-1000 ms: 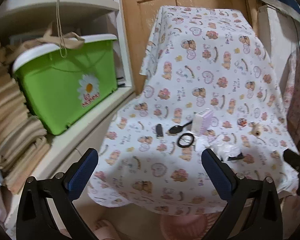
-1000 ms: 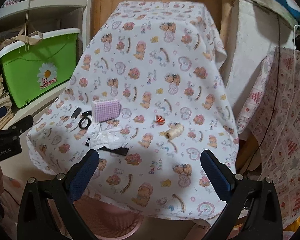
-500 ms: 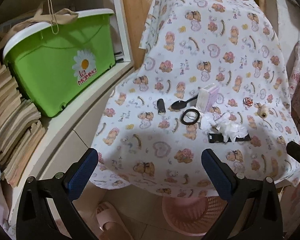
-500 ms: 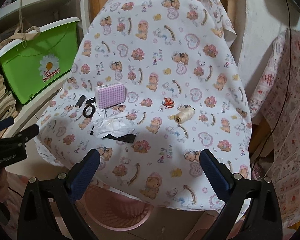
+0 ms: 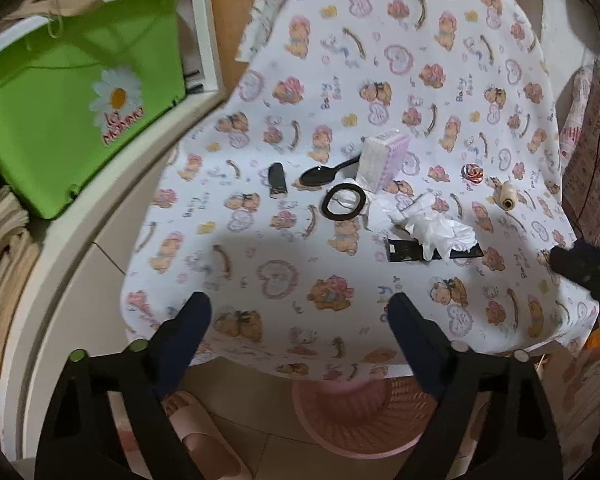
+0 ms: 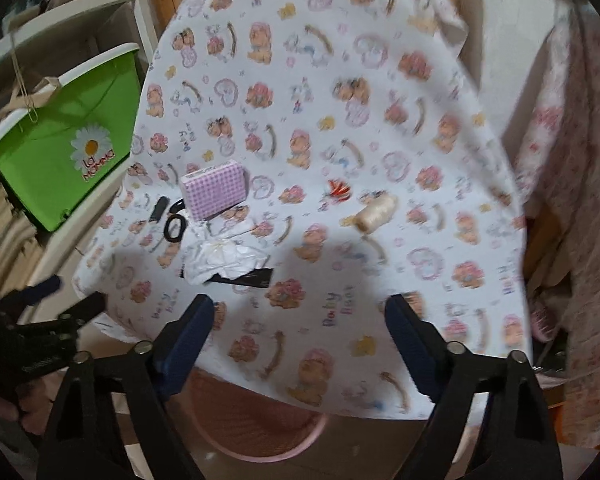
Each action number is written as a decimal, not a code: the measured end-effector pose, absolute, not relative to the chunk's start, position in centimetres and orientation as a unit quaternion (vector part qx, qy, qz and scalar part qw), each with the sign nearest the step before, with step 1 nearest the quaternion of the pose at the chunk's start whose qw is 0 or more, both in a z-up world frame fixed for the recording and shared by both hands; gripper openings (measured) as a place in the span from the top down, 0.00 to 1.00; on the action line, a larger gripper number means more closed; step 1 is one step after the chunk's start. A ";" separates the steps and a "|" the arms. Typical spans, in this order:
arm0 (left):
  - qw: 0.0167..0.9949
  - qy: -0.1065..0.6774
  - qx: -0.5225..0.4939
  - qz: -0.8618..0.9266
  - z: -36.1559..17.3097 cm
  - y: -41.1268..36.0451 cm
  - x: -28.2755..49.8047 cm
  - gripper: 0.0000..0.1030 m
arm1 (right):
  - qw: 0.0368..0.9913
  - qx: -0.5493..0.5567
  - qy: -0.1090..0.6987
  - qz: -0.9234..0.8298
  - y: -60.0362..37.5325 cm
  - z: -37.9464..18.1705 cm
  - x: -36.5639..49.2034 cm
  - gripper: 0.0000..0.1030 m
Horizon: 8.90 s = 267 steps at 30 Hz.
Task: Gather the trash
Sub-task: 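Move both tools toward the white tissue and black scissors, then grasp the white tissue with the right tool while the left tool grasps the black scissors, then carry the tissue and scissors down over the pink basket with both tools, then open both tools to drop the tissue and scissors into the basket, then raise both tools back over the table toward the pink-checked box, then grasp the pink-checked white box with the left tool, then grasp the beige thread spool with the right tool while the left tool holds the box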
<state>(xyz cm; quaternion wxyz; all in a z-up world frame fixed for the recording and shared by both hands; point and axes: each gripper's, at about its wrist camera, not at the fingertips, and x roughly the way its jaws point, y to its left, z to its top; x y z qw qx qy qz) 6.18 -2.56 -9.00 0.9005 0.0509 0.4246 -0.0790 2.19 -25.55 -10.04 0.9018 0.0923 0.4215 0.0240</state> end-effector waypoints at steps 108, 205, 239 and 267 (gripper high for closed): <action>0.810 0.574 0.044 -0.116 -22.5 -3.4 4.5 0.96 | 0.812 0.066 0.573 0.087 -18.0 -24.7 0.1 0.88; 0.891 0.408 0.092 -0.177 -9.0 -11.1 19.1 0.05 | 0.900 0.180 0.397 0.017 -34.3 -8.1 8.7 0.15; 0.899 0.404 -0.043 -0.160 -4.7 -6.5 15.8 0.76 | 0.860 0.155 0.469 -0.124 -34.2 -13.6 14.2 0.17; 0.906 0.393 -0.030 -0.153 -4.2 -5.5 14.6 0.76 | 0.870 0.105 0.480 -0.031 -29.3 -13.9 12.5 0.98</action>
